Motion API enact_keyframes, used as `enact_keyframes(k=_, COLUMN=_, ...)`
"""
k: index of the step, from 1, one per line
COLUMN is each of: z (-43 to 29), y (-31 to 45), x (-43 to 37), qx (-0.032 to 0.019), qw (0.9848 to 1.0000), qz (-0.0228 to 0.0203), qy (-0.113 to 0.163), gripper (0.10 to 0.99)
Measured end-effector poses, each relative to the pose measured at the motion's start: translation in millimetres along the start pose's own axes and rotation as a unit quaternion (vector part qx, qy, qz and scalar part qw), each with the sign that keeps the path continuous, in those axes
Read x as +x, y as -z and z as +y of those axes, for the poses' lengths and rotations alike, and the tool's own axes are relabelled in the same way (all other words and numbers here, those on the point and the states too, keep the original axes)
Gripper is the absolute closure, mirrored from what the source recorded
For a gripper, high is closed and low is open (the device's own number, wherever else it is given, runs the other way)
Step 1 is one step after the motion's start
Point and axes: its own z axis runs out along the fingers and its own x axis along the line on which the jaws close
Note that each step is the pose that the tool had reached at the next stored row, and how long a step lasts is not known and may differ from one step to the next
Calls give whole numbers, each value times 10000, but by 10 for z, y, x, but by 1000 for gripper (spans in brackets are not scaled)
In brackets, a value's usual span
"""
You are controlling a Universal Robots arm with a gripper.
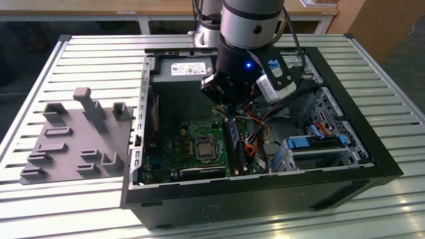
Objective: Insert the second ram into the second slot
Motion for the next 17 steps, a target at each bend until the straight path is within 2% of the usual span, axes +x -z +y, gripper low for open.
enact_keyframes(k=5, z=-60, y=-44, x=0, qx=-4, qw=10000, qz=10, qy=0, gripper=969)
enact_keyframes(k=12, z=-62, y=-44, x=-6, qx=-4, qw=10000, qz=12, qy=1, gripper=969)
enact_keyframes(k=17, z=-64, y=-57, x=-34, qx=-6, qw=10000, qz=38, qy=-2, gripper=969)
